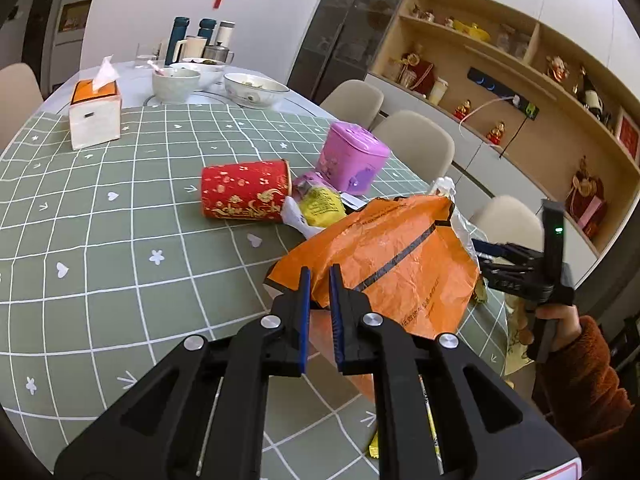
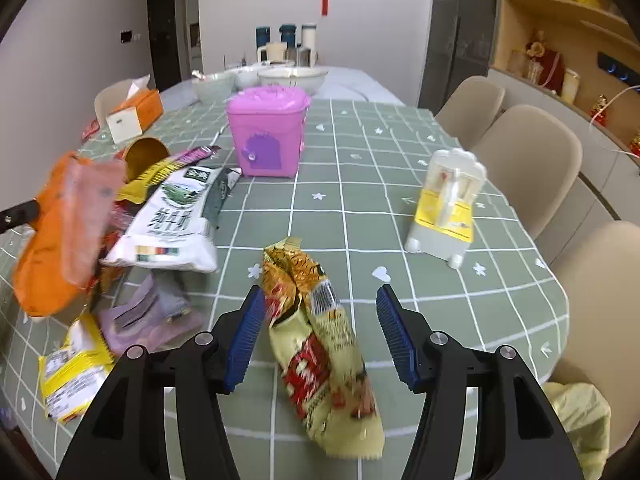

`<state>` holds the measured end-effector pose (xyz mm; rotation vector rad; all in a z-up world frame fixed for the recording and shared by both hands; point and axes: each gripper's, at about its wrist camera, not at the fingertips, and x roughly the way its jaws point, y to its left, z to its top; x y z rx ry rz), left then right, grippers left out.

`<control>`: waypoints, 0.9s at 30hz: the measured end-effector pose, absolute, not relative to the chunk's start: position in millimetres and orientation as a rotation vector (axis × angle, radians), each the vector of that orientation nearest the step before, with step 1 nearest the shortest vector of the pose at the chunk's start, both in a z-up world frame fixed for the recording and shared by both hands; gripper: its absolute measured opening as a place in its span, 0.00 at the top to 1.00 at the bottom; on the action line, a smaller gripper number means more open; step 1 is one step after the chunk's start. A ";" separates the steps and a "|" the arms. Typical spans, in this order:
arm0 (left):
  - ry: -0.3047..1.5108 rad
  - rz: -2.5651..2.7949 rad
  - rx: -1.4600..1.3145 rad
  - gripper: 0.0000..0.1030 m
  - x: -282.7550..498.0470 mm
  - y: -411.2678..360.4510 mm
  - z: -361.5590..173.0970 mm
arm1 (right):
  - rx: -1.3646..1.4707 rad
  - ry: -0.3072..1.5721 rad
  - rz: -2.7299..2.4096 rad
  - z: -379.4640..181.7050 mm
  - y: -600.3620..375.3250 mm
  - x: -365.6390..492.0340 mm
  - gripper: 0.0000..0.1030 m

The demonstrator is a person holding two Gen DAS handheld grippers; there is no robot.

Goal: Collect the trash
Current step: 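Grasp the orange bag with the left gripper while the right grasps the gold snack wrapper, then carry the orange bag and gold wrapper to the trash bag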

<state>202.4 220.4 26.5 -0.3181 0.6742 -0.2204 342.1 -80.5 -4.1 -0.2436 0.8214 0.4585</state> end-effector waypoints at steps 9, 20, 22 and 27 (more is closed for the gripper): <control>0.724 -0.282 -0.337 0.84 207.0 216.2 9.6 | -0.207 0.850 0.511 -13.7 -79.6 329.7 0.75; 0.811 -0.277 -0.358 0.56 213.9 212.9 -15.8 | -0.126 0.771 0.451 4.8 -115.6 287.5 0.76; 0.837 -0.288 -0.412 0.56 215.2 212.1 -22.8 | -0.121 0.764 0.441 3.1 -118.8 283.7 0.76; 0.796 -0.273 -0.453 0.89 215.4 208.4 -14.0 | -0.091 0.725 0.424 7.9 -130.0 270.0 0.76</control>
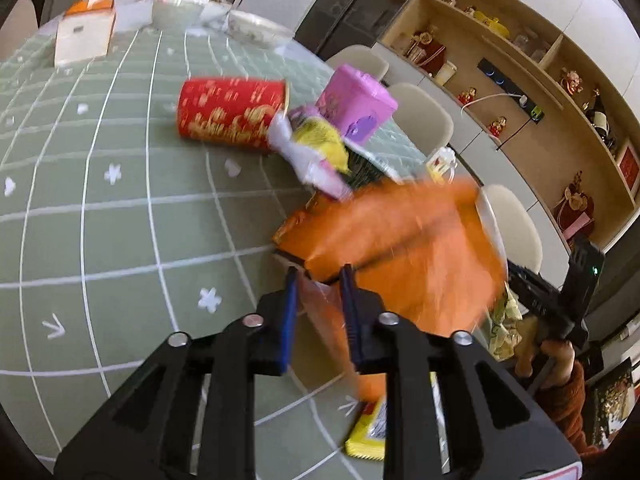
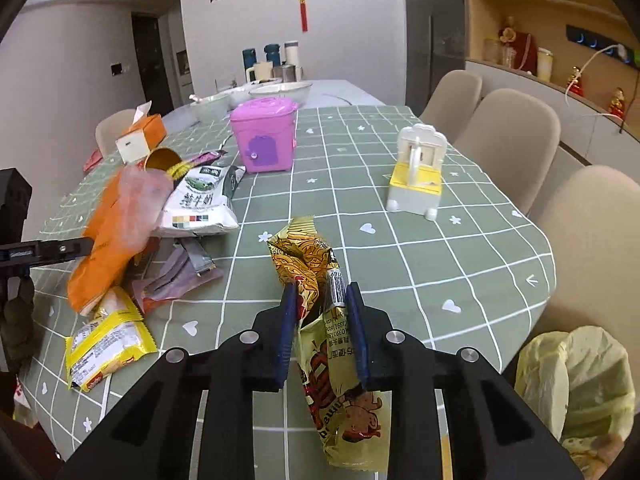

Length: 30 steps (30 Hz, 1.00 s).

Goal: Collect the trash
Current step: 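Carry the orange bag and gold wrapper to the trash bag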

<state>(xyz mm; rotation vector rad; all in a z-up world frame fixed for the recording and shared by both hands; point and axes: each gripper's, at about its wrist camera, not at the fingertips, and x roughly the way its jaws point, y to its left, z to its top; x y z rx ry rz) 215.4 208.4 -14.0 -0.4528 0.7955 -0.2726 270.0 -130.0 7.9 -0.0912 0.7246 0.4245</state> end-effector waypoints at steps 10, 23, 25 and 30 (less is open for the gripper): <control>0.576 -0.219 -0.286 0.89 208.0 163.3 67.0 | -0.051 0.584 0.373 48.1 -174.5 240.8 0.76; 0.471 -0.375 -0.070 0.89 250.6 -13.0 110.7 | 0.046 0.481 0.161 75.1 -302.2 202.5 0.76; 0.470 -0.401 -0.058 0.89 258.0 -36.1 108.7 | 0.054 0.480 0.117 76.5 -325.2 197.2 0.76; 0.492 -0.479 -0.015 0.89 280.3 -107.0 96.0 | 0.078 0.482 0.030 75.1 -370.5 188.8 0.76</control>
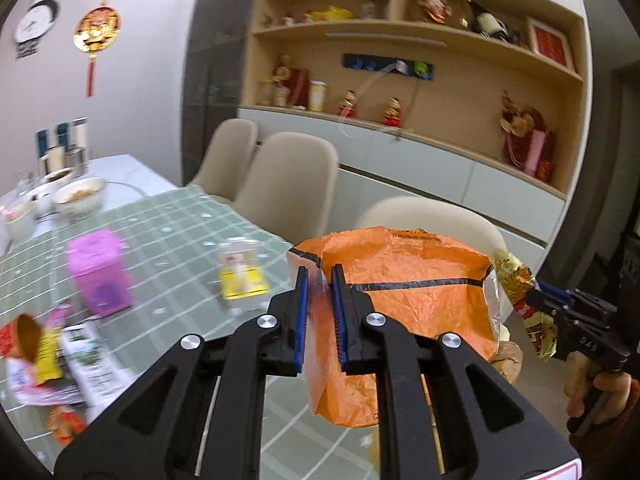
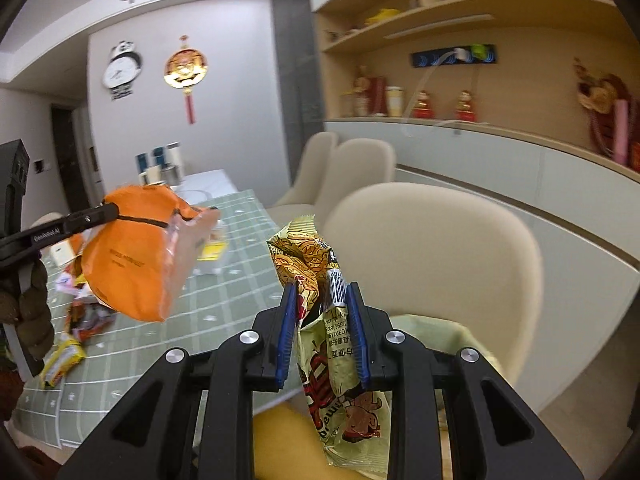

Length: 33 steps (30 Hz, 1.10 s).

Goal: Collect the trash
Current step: 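Carry the orange bag and gold wrapper to the trash bag, then open both grippers over the trash bag to drop the items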

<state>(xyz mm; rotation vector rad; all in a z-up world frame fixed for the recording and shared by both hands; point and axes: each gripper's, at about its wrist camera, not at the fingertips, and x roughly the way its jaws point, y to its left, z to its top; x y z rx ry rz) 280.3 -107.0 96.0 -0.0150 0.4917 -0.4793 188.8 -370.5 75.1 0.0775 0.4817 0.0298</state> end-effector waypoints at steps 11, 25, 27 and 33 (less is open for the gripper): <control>0.602 -0.596 0.105 0.89 319.8 -224.4 48.6 | 0.148 0.481 -0.094 60.1 -442.4 192.0 0.76; 0.635 -0.643 0.300 0.89 328.7 -321.8 2.8 | 0.240 0.502 -0.171 30.9 -496.0 196.5 0.76; 0.644 -0.666 0.296 0.89 328.8 -331.6 -1.2 | 0.252 0.503 -0.176 28.2 -500.5 194.7 0.76; 0.697 -0.749 0.272 0.77 337.3 -353.8 -12.5 | 0.271 0.504 -0.181 23.5 -506.0 191.7 0.76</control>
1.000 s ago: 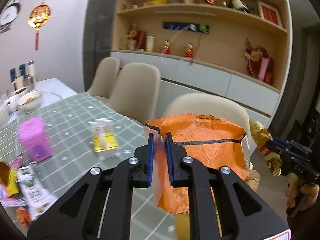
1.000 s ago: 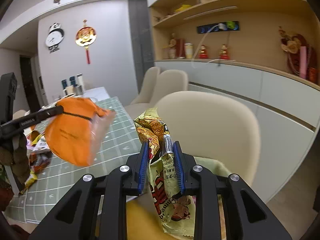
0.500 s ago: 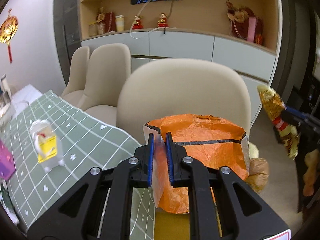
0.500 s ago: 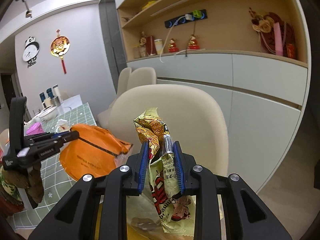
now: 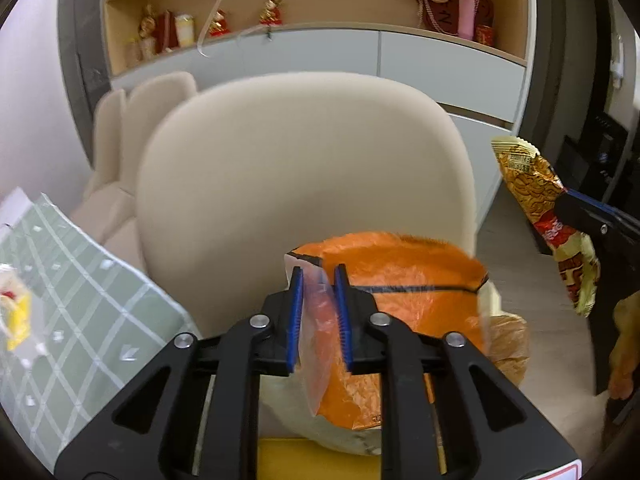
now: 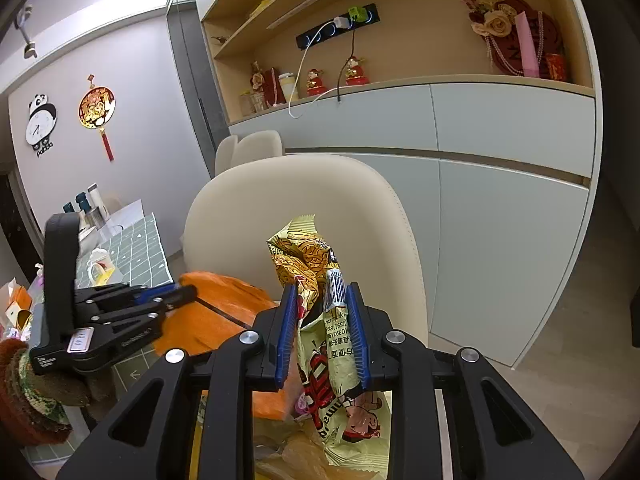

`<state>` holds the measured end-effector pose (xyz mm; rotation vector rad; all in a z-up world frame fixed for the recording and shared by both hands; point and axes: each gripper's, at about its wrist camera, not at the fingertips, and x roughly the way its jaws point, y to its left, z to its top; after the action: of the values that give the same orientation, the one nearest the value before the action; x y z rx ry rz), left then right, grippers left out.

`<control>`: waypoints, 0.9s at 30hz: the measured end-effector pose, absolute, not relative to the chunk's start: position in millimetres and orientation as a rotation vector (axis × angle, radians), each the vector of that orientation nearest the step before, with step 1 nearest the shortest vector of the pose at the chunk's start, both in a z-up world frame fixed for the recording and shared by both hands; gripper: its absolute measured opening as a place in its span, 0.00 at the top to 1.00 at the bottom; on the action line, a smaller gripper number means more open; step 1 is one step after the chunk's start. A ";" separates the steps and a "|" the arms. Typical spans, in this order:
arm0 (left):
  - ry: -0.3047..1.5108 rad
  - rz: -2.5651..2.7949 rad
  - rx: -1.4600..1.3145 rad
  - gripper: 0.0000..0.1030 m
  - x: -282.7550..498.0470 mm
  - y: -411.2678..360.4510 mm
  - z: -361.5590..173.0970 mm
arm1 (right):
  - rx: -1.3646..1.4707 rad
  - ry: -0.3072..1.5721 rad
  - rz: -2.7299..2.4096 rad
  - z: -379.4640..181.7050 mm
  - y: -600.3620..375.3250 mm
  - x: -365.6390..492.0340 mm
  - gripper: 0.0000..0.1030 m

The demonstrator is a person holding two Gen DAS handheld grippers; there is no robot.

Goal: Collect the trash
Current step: 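Open both grippers over the trash bag to drop the items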

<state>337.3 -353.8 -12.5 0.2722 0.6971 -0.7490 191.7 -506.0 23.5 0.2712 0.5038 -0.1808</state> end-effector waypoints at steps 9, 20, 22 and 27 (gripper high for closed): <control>0.756 -0.715 0.141 0.59 335.4 -308.9 -1.7 | 0.247 0.523 -0.111 14.3 -485.0 209.1 0.76; 0.716 -0.729 0.073 0.51 295.4 -250.1 24.7 | 0.214 0.525 -0.056 -0.6 -453.2 246.6 0.75; 0.722 -0.727 0.063 0.51 294.2 -243.3 23.6 | 0.192 0.522 -0.058 -3.4 -448.6 252.0 0.75; 0.744 -0.717 0.027 0.51 298.4 -231.5 20.2 | 0.185 0.510 -0.065 -12.2 -447.8 259.8 0.70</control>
<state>298.4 -231.5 20.2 0.0272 0.7438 -0.7168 259.8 -447.8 -12.2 0.1851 0.5101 -0.0646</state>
